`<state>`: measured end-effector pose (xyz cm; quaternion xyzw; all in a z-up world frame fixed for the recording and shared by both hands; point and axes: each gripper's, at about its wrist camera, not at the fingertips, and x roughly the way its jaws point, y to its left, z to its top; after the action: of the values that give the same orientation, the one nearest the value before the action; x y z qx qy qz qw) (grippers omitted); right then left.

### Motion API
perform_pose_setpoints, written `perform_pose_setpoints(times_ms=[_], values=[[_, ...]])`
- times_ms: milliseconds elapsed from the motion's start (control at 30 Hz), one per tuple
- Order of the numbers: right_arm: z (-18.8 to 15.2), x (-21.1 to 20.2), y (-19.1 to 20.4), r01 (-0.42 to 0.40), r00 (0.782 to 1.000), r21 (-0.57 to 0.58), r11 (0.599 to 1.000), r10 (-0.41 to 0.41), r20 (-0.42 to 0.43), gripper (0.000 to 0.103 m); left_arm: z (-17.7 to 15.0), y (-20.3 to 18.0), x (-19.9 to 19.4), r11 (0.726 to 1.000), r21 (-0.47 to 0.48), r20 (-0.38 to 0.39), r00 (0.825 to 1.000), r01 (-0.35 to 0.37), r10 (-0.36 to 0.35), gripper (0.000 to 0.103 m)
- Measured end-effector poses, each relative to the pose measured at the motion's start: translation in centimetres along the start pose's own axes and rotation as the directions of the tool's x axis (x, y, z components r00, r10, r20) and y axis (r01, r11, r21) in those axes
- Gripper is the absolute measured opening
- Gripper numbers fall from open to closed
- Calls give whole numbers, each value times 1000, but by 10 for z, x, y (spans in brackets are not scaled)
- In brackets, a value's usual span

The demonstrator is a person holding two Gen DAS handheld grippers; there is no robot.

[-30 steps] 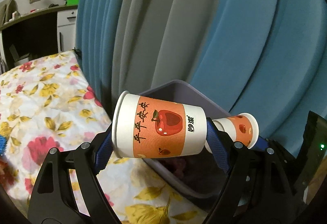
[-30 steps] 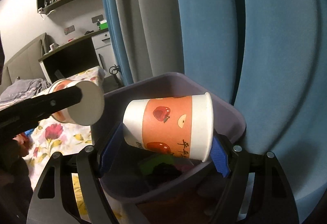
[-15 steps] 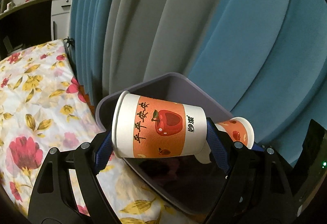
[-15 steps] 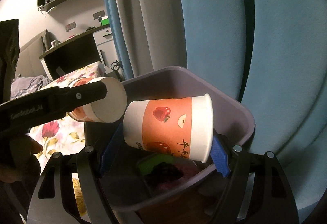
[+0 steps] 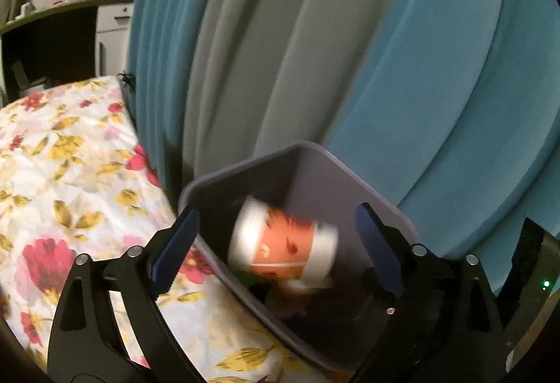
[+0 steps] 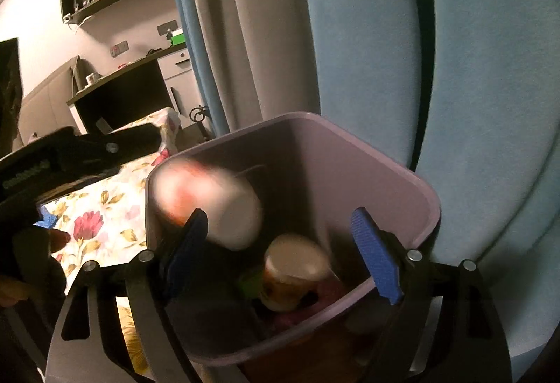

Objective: Collect trash
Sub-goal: 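Carry both cups over the grey bin and open both tools to drop them, then move both open tools back toward the remaining cups and bags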

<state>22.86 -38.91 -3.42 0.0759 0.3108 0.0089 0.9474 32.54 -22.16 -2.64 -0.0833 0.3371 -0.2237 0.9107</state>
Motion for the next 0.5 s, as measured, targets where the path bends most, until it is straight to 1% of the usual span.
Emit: perform_pose_setpoints(times_ms=[133, 167, 200, 367, 500], values=[[2, -11, -3, 5, 1000, 32, 999, -6, 28, 83, 1, 4, -18, 1000, 6, 35, 999, -26, 26, 91], [3, -15, -2, 10, 999, 31, 999, -11, 39, 85, 1, 4, -24, 999, 11, 52, 998, -36, 36, 91], [3, -20, 0, 14, 999, 29, 999, -15, 51, 87, 0, 4, -30, 999, 15, 65, 997, -47, 46, 91], [2, -41, 15, 35, 994, -6, 999, -34, 100, 88, -10, 7, -67, 996, 24, 131, 988, -88, 85, 94], [-1, -53, 27, 38, 992, -23, 999, -35, 122, 88, -23, 16, -94, 993, 5, 144, 983, -117, 115, 95]])
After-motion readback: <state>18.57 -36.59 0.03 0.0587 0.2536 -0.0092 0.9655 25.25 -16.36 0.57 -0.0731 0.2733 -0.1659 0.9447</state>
